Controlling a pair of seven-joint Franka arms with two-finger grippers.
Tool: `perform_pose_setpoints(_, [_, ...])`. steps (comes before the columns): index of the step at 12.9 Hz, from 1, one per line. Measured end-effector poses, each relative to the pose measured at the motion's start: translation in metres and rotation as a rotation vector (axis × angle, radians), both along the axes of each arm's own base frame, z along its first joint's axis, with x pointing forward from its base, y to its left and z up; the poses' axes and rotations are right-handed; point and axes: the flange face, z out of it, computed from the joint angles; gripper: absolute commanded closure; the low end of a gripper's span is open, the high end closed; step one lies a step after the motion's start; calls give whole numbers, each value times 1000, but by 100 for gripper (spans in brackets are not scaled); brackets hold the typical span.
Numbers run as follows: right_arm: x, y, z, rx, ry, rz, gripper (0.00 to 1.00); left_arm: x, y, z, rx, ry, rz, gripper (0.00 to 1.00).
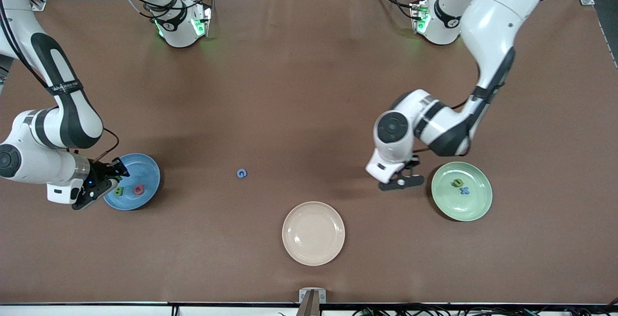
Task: Sort uppercase to blue plate, lowercase to green plate
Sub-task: 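Place the N on the blue plate while the left gripper carries E, then place the E on the green plate while the right gripper grasps o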
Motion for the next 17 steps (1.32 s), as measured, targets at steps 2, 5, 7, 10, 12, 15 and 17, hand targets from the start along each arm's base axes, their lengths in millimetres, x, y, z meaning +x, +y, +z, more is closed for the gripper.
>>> perform_pose_setpoints(2, [-8,-6,-13,-2,31,-3,23,21,66,-3,3,30,18,100])
perform_pose_setpoints(5, [-5,11,-13,0,29,-2,19,38,145,-11,-11,68,6,100])
perform_pose_setpoints(7, [3,55,-7,-21,25,-96,18,42,170,-13,-15,83,-6,98])
perform_pose_setpoints(10, [7,163,-1,-66,28,-299,18,39,188,-25,-25,101,-5,73])
perform_pose_setpoints(12, [1,238,3,-68,31,-443,18,38,196,-34,-28,105,-1,23])
perform_pose_setpoints(15, [-13,333,7,-24,-2,-585,18,39,204,-35,-32,95,5,0])
perform_pose_setpoints(17, [-25,375,-11,-5,-13,-606,17,40,193,-29,-43,86,-10,0])
